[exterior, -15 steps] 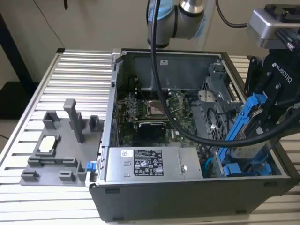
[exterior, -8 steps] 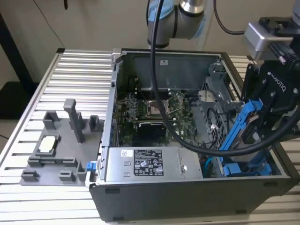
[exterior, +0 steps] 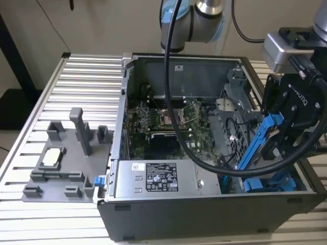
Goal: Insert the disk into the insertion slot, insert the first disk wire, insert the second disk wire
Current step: 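Insert the disk into the insertion slot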
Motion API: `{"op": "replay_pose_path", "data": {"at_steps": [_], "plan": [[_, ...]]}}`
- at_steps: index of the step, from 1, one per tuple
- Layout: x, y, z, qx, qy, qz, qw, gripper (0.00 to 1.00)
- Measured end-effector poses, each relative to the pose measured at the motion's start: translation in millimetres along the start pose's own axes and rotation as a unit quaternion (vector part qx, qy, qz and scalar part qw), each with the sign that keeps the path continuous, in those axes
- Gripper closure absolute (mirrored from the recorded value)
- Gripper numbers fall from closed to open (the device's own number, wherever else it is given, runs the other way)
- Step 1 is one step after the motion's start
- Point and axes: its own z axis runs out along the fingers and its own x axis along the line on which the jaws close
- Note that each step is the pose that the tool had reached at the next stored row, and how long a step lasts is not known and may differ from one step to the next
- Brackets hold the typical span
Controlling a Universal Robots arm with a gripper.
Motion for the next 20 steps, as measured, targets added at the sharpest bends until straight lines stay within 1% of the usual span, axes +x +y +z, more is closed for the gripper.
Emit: {"op": "replay_pose_path", "data": {"at_steps": [2, 3, 4, 5, 6, 8, 9, 11, 12, 13, 15, 16, 18, 20], "plan": [[0.0, 0.0, 0.0, -0.0001, 0.0, 0.0, 1.0, 0.67], [0.0, 0.0, 0.1, 0.0, 0.0, 0.0, 1.0, 0.65], [0.0, 0.0, 0.1, 0.0, 0.0, -0.001, 1.0, 0.6], [0.0, 0.0, 0.0, 0.0, 0.0002, -0.001, 1.0, 0.6], [-0.1, 0.0, -0.2, 0.0, 0.0007, -0.001, 1.0, 0.53], [-0.3, 0.0, -0.3, 0.0001, 0.0009, -0.001, 1.0, 0.53], [-0.3, 0.0, -0.4, 0.0002, -0.0012, -0.001, 1.0, 0.53], [-0.4, 0.1, -0.4, 0.0005, -0.011, -0.002, 0.9999, 0.53], [-0.7, 0.1, -0.5, 0.0006, -0.0136, -0.002, 0.9999, 0.55], [-1.0, 0.1, -0.4, 0.0006, -0.0146, -0.002, 0.9999, 0.55], [-1.1, 0.2, -0.3, 0.0006, -0.0147, -0.002, 0.9999, 0.67], [-1.1, 0.2, -0.2, 0.0006, -0.0142, -0.002, 0.9999, 0.67], [-1.2, 0.2, -0.3, 0.0006, -0.0121, -0.002, 0.9999, 0.67], [-1.1, 0.2, -0.3, 0.0006, -0.0112, -0.002, 0.9999, 0.67]]}}
